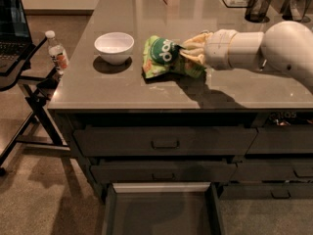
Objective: Pick green rice chip bag from bottom drawer and place on counter
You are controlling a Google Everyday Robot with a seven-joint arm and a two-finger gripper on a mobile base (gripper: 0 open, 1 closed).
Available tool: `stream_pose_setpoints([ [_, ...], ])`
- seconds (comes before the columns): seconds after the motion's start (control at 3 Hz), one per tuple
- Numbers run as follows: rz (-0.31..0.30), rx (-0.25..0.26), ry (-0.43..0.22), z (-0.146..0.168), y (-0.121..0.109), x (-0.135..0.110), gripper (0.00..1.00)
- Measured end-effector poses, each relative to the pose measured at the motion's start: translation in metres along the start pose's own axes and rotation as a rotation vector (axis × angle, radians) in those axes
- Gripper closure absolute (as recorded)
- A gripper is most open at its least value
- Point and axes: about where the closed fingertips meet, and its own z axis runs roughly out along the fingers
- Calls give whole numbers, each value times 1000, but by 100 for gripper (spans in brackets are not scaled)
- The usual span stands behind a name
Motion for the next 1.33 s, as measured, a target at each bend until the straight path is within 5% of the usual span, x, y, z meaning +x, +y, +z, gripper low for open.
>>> stream_pose_setpoints([
  [1.33, 3, -1, 0, 0, 0, 0, 11],
])
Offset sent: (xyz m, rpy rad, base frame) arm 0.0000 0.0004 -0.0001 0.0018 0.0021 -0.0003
